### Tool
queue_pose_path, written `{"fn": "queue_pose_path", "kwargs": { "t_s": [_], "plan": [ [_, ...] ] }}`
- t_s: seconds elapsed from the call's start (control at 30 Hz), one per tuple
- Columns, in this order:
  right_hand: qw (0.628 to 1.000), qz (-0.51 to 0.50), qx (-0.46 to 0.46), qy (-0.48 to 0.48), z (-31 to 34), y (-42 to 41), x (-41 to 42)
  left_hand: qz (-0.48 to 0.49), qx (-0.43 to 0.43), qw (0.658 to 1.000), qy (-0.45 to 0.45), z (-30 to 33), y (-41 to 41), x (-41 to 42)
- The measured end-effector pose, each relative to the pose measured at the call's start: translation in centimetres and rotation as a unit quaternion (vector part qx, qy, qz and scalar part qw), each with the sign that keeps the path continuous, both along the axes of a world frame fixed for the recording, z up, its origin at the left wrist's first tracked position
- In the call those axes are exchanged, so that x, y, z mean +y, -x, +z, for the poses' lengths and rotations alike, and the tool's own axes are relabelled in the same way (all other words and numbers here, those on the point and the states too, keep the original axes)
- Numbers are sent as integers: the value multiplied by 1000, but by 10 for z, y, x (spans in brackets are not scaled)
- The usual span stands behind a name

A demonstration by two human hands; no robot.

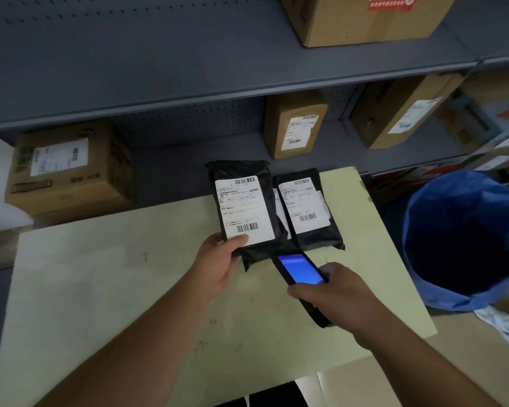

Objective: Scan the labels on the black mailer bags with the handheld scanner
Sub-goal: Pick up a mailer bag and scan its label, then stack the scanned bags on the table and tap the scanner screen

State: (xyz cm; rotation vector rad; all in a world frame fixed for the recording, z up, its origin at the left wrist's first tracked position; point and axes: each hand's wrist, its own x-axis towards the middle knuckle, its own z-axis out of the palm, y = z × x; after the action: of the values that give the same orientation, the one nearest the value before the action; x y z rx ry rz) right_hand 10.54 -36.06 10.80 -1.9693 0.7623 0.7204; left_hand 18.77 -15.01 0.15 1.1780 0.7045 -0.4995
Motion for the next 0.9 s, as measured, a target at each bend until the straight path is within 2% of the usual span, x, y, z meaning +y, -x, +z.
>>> {"fn": "queue_pose_path", "kwargs": {
  "t_s": [0.67, 0.9],
  "plan": [
    [998, -66, 3, 19, 0, 17, -90, -45, 21, 999, 2, -6, -24, -120],
    [996, -85, 1, 16, -4, 21, -104, -35, 14, 998, -50, -15, -30, -134]
  ]
}}
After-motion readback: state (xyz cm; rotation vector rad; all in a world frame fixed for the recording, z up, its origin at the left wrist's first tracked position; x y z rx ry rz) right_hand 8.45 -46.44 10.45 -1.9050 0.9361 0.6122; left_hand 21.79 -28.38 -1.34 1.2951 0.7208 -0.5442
